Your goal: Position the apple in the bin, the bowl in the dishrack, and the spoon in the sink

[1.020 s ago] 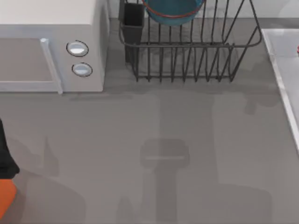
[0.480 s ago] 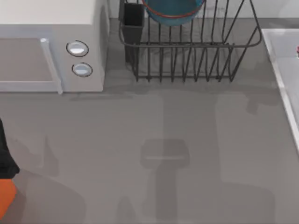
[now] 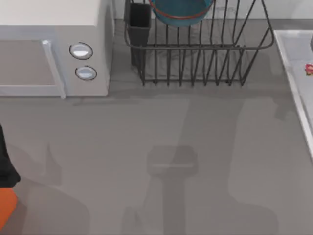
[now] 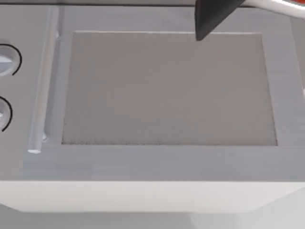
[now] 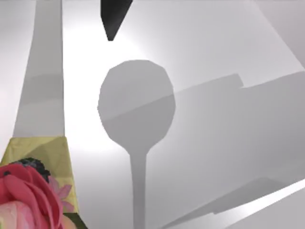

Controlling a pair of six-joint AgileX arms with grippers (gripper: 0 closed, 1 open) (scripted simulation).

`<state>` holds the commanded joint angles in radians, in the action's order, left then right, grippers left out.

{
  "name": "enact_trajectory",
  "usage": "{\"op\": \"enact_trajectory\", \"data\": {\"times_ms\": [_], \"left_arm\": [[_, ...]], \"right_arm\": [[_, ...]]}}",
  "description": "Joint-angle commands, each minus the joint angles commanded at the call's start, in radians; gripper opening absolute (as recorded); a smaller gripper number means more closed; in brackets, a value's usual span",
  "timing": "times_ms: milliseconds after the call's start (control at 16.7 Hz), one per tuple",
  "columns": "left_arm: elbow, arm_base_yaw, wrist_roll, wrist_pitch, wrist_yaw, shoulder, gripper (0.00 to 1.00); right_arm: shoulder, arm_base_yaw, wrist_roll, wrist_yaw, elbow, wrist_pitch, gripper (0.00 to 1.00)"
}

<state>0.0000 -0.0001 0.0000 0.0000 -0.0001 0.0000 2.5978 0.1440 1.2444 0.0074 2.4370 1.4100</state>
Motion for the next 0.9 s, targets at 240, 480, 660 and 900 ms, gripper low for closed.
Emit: {"op": "enact_trajectory", "data": {"times_ms": [240,480,660,900], "left_arm": [[0.0,0.0,0.0,0.0,0.0,0.0,1.0],[0.0,0.0,0.0,0.0,0.0,0.0,1.0],[0.0,0.0,0.0,0.0,0.0,0.0,1.0],[0.0,0.0,0.0,0.0,0.0,0.0,1.0]], "right_arm": [[-0.013,0.001,0.001,0.0,-0.038,-0.035,0.0],[-0.013,0.001,0.001,0.0,-0.038,-0.035,0.15],[-0.013,0.001,0.001,0.0,-0.038,-0.035,0.38],[-0.013,0.001,0.001,0.0,-0.038,-0.035,0.68]]}}
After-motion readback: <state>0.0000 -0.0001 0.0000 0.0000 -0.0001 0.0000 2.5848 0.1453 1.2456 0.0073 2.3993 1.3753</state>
